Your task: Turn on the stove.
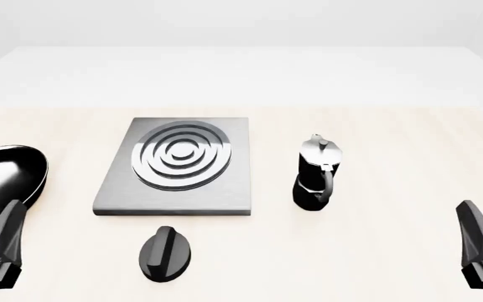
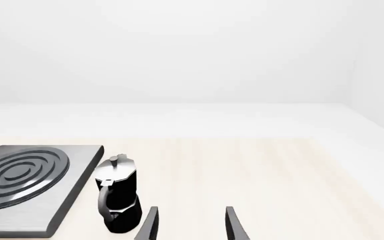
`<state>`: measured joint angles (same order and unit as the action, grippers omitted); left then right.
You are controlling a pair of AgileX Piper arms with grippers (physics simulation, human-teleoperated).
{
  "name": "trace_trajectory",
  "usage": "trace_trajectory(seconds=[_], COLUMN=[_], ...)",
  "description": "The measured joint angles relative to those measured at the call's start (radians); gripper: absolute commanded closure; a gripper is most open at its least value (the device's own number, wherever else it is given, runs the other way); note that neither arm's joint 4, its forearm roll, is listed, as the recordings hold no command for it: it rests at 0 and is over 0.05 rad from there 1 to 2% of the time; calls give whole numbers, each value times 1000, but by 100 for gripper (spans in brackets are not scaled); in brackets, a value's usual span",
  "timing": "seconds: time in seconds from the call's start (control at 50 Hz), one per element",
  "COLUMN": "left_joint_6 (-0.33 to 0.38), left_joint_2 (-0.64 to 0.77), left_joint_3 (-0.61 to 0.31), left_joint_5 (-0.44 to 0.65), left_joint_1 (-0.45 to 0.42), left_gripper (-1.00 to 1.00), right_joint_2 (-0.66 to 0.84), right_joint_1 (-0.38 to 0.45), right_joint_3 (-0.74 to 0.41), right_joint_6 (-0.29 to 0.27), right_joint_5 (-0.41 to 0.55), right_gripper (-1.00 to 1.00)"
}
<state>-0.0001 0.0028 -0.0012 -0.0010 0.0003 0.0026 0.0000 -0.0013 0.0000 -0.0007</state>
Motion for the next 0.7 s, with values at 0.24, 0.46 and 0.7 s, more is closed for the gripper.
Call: trace_trajectory(seconds=[0.24,0.46,0.7], left_joint_6=[-14,7,60], left_joint_2=[121,293,428], left_joint_3=[-16,-56,-136], left_joint_5=[-68,-150,-153], left_joint_1=[27,46,36], left_gripper=[-100,-100,-100], right_joint_2=[7,19,33], right_joint_1=[1,1,3], right_joint_3=[-2,-2,-2], right_joint_6=[-1,0,-2], right_joint_5=[-1,-9,-19], right_gripper=[-100,-100,-100])
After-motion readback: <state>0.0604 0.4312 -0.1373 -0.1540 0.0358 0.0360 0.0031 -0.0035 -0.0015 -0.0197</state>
